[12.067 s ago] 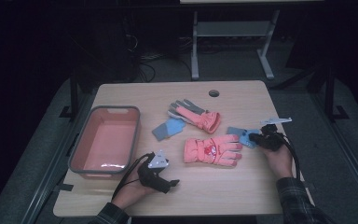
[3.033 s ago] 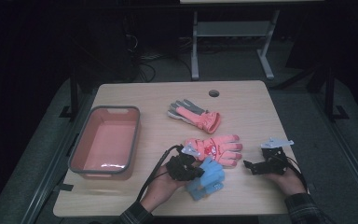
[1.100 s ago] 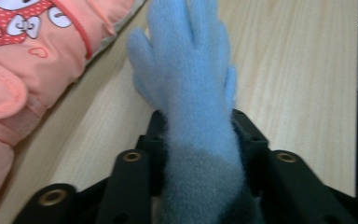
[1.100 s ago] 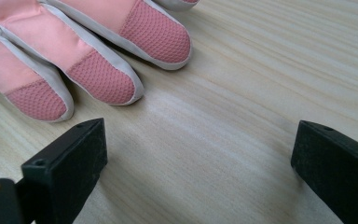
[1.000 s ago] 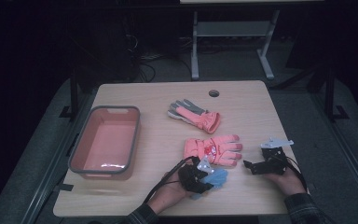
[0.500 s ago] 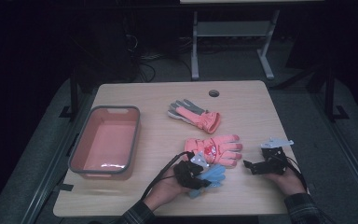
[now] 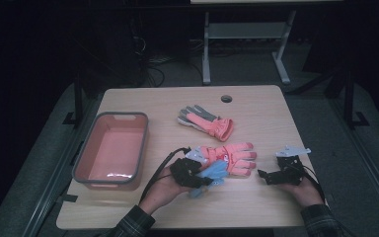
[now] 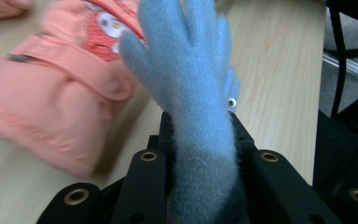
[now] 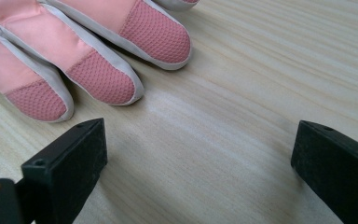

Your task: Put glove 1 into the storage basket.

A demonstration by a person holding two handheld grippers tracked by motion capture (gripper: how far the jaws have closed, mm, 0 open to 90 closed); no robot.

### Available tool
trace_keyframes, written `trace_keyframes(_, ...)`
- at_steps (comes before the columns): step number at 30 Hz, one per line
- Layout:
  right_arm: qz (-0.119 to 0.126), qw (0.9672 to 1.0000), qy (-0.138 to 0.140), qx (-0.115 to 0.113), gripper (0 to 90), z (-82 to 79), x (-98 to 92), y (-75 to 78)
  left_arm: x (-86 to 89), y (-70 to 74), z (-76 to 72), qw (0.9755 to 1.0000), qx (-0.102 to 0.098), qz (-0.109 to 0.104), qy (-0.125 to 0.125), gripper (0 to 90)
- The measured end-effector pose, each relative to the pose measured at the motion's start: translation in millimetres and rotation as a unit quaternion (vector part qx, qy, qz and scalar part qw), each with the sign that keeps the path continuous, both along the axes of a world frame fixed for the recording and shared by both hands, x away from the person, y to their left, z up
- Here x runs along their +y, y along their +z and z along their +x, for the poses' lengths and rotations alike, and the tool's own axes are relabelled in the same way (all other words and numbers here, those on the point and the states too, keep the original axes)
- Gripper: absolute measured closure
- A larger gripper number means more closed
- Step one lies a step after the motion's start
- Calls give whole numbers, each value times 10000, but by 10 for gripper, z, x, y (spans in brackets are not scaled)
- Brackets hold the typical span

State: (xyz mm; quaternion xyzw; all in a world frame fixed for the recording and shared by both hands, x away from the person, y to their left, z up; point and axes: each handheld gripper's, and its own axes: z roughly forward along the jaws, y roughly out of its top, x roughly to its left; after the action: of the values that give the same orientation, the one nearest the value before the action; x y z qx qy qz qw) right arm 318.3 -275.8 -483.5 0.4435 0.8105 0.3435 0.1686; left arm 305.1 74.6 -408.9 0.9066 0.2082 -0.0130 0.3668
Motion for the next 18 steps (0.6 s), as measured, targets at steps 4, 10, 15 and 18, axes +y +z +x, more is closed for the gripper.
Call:
trace_keyframes(4,0,10000,-1,0,29,0,0,0,119,100,63,9999,-34,0,147,735)
trace_keyframes(10,1,10000,-1,0,29,0,0,0,307,247,152,9992,-122,-14,377,734)
trace_keyframes(15,-6,10000,4,-8,29,0,-1,-1,473,353,207,9979,-168,-77,628,734)
trace_keyframes(18,-8,10000,-2,-11,28,1,1,-1,577,422,235,9969,-231,-96,747,735)
